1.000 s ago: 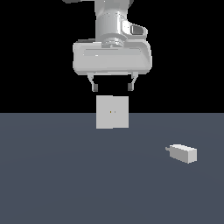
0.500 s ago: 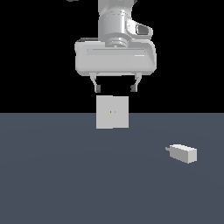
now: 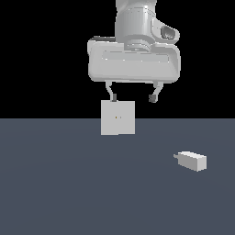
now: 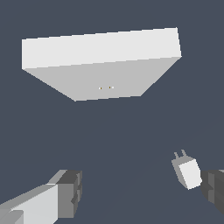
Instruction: Plug the charger into the wall socket.
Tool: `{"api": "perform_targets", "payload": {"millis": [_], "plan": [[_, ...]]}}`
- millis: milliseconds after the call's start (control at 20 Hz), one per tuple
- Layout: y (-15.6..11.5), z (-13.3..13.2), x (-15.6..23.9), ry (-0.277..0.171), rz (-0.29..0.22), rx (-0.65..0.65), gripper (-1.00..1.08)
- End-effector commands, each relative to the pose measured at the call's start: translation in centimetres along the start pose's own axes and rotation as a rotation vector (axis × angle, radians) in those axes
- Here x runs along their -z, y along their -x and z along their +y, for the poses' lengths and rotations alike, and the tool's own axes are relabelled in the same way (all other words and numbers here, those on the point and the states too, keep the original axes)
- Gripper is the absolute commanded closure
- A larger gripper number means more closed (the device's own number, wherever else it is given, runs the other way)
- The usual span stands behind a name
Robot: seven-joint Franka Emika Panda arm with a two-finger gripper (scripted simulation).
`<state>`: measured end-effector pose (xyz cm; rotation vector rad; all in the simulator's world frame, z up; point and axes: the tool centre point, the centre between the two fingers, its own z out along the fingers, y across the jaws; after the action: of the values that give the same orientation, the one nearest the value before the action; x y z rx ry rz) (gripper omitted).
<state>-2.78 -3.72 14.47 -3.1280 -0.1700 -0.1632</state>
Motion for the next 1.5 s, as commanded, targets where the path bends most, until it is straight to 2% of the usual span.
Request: {"api": "perform_targets", "payload": {"millis": [0, 600, 1450], "plan": [[0.7, 0.8, -0.5, -0.004, 0.025, 0.025, -0.92], [2.9, 4.3, -2.7, -0.027, 0.126, 0.129, -0.92], [4.6, 8.6, -5.6, -0.063, 0.247, 0.252, -0.92]]}}
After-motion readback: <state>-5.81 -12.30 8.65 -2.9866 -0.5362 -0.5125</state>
